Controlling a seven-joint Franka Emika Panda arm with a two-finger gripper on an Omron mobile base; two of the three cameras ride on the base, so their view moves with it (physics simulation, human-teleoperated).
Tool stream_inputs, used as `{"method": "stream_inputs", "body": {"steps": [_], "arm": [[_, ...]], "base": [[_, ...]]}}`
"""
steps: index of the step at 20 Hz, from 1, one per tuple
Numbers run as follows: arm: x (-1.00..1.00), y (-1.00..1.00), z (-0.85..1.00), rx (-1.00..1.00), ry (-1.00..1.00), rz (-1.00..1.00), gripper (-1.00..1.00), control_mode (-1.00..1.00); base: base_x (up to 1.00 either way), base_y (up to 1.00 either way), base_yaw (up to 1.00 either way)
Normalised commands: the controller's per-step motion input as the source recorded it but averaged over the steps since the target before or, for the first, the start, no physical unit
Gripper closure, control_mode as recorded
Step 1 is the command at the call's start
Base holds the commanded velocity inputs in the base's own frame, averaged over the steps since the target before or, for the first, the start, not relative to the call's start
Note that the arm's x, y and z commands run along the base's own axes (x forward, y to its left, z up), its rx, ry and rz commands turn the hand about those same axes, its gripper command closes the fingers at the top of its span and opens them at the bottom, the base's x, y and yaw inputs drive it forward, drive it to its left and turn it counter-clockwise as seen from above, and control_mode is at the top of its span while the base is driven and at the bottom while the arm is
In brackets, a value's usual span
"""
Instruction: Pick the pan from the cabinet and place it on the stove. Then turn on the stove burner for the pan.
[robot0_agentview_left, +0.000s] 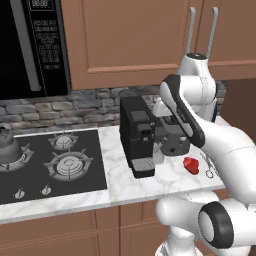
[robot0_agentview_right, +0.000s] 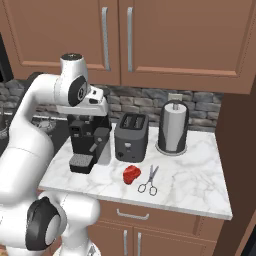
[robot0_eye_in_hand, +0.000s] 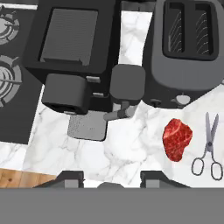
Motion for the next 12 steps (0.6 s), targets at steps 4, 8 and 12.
{"method": "stream_inputs", "body": {"steps": [4, 8, 12], "arm": [[-0.25, 0.0, 0.0, 0.0, -0.14, 0.0, -1.0, -1.0], [-0.6, 0.0, 0.03, 0.0, -0.32, 0.0, -1.0, -1.0], [-0.49, -0.02, 0.11, 0.0, -0.31, -0.06, -1.0, -1.0]], "base": [[0.0, 0.0, 0.0], [0.0, 0.0, 0.0], [0.0, 0.0, 0.0]]}}
